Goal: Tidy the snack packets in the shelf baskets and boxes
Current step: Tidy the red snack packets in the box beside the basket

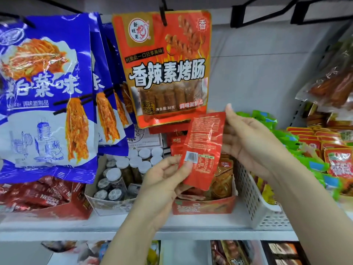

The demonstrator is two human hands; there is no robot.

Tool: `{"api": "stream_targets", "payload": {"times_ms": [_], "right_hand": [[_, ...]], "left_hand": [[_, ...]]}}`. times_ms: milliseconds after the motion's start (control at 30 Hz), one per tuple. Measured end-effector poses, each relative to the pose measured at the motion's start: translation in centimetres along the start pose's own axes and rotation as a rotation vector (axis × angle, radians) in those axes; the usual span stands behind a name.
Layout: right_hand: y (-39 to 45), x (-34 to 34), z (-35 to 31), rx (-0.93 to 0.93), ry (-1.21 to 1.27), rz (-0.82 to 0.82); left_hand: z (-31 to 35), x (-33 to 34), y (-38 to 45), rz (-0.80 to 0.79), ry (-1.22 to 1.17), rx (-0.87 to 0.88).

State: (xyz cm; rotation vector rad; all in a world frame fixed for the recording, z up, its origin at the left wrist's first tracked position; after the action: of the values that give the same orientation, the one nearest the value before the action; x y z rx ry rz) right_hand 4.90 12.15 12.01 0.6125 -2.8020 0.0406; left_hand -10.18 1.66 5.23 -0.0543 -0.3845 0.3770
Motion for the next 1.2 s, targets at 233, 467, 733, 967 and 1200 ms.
{"api": "stream_targets", "payload": {"times_ms": [233,467,733,967,1200], "right_hand": [[-0.7,-0.1,-0.5,-0.090,-0.169,0.112],[-0.6,-0.5,-0.3,-0.079,-0.142,0.120],[-0.4,0.3,-0.1,-0.040,0.143,-0.061],[-0.3,0.0,-0.5,0.013,0.071,0.033],[-1.0,-0.7,-1.7,-0.190,-0.480,0.080]], "left_hand": [[0.3,0.1,-1.0,0.088,0.191,0.261],[0.7,-0.3,-0.9,0.009,0.129,0.164],[1.1,1.5,-1.5,-0.356,-0.307,-0.336],[0.7,0.1,-0.2,-0.105,-0.196,-0.129],[1.0,-0.9,-0.2,0.138,0.239,0.300]]}}
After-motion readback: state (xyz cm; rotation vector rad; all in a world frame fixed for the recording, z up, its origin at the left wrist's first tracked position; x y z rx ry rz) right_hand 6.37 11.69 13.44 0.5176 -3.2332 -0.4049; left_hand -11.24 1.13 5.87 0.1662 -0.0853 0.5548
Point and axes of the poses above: each hand's wrist, its own y-axis towards the middle knuckle, its own x-axis out of the palm, z = x × y, the point moved 1 cm from there along y, towards the middle knuckle, and after that the axes turned 7 degrees about z, right-handed, at the moved point
